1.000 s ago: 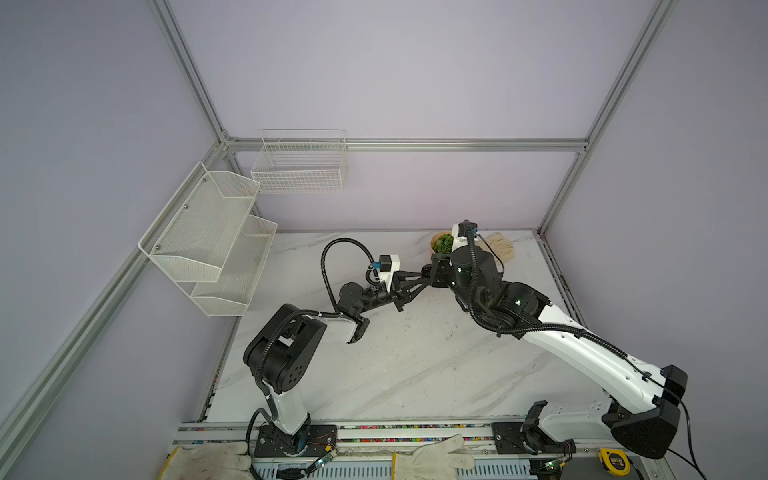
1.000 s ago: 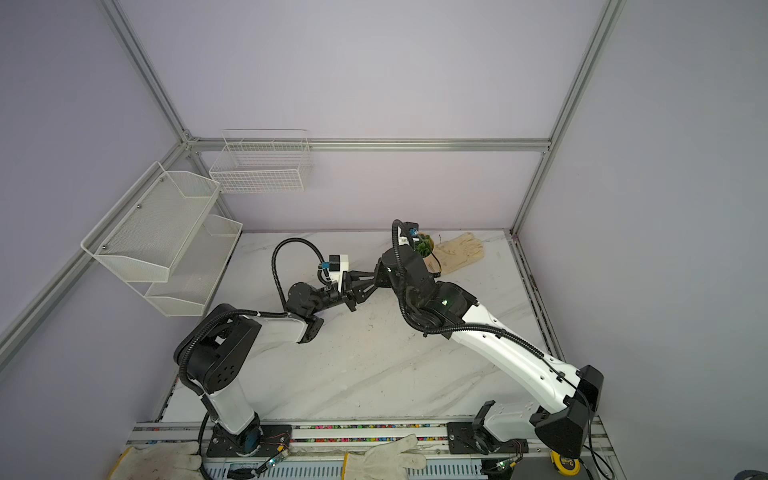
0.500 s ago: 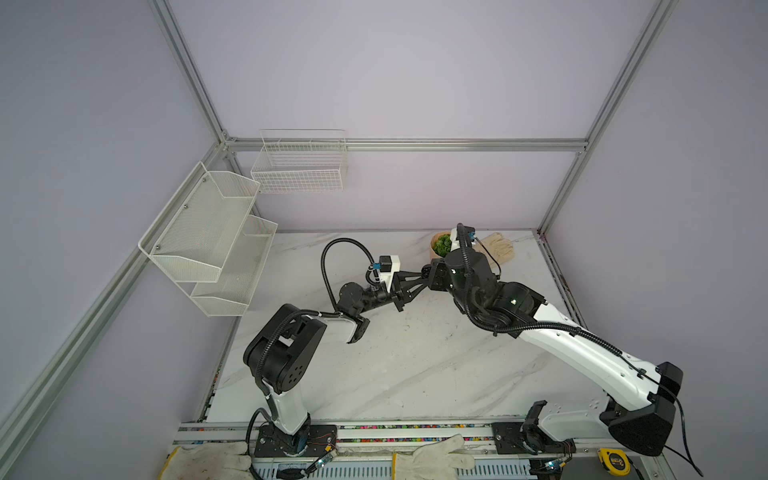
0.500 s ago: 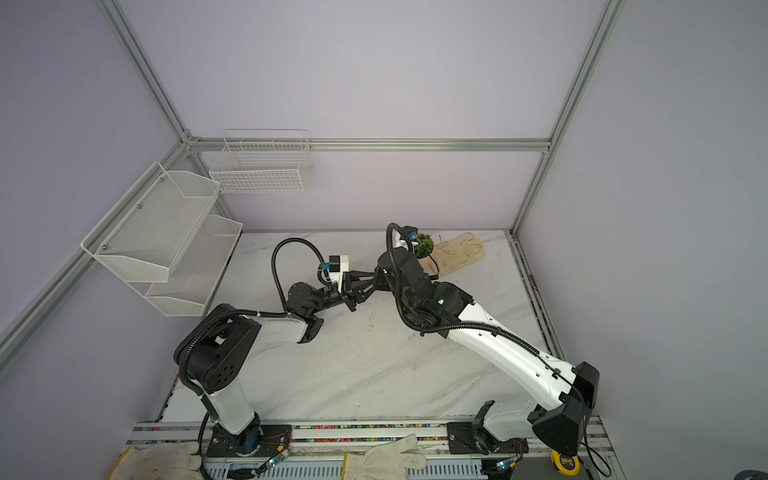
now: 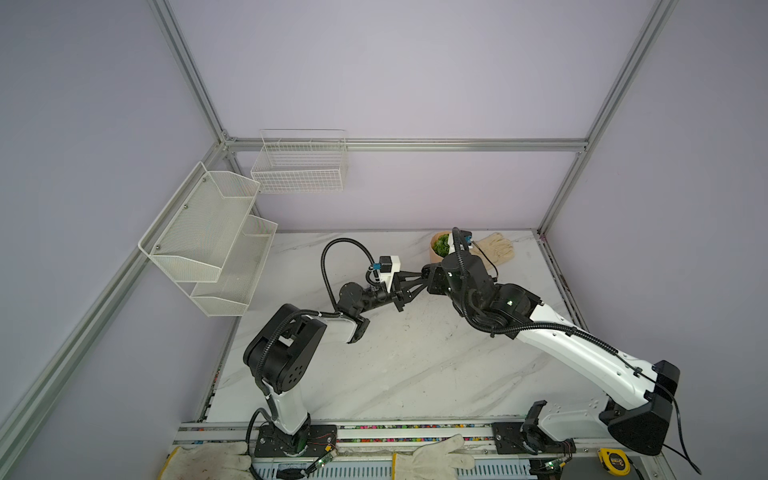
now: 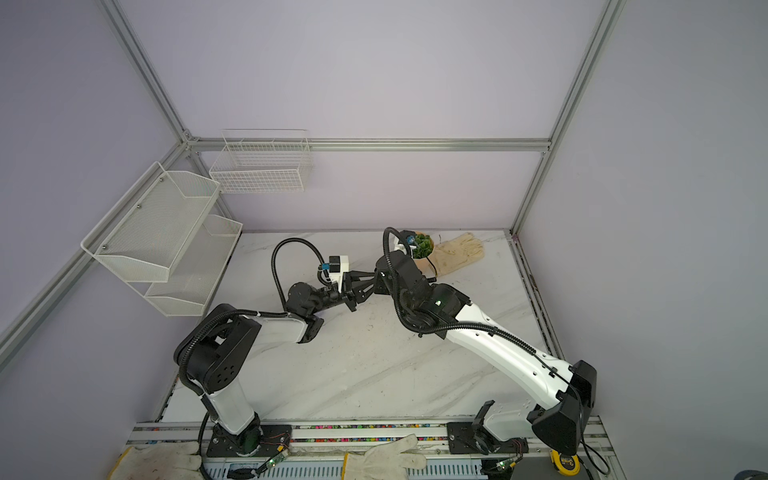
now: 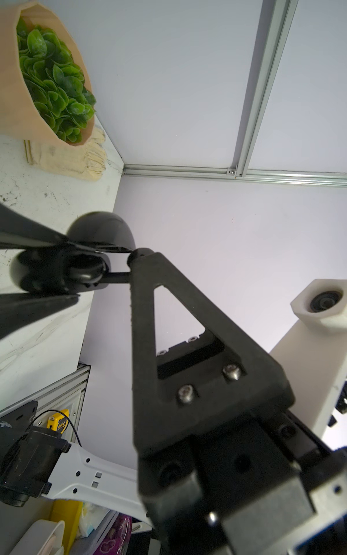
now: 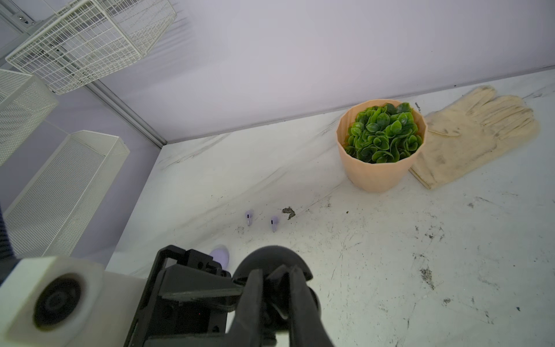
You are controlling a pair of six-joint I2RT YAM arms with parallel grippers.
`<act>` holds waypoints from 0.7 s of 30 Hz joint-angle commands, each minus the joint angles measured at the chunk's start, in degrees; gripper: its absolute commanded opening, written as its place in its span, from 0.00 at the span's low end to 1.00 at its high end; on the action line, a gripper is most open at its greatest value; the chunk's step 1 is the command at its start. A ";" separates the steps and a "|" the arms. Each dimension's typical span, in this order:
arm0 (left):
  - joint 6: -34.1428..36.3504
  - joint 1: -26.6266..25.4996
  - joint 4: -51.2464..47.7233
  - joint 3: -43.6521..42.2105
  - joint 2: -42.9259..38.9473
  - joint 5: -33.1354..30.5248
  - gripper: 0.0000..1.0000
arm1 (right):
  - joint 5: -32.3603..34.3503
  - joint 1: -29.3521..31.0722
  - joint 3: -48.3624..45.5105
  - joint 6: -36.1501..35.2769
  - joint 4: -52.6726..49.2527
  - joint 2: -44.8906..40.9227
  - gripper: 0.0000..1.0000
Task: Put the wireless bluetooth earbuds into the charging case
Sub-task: 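Lower the earbud into the case slot held by the left gripper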
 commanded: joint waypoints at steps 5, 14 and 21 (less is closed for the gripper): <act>0.94 0.22 3.84 2.55 -1.80 -0.17 0.00 | 0.40 0.40 -1.48 1.47 -1.31 -0.04 0.14; 0.86 0.18 3.91 2.54 -2.02 -0.16 0.00 | -0.39 0.44 -2.18 2.30 -1.49 0.43 0.14; 0.81 0.20 3.90 2.37 -2.48 -0.12 0.00 | -0.53 0.48 -2.45 2.32 -1.49 1.17 0.16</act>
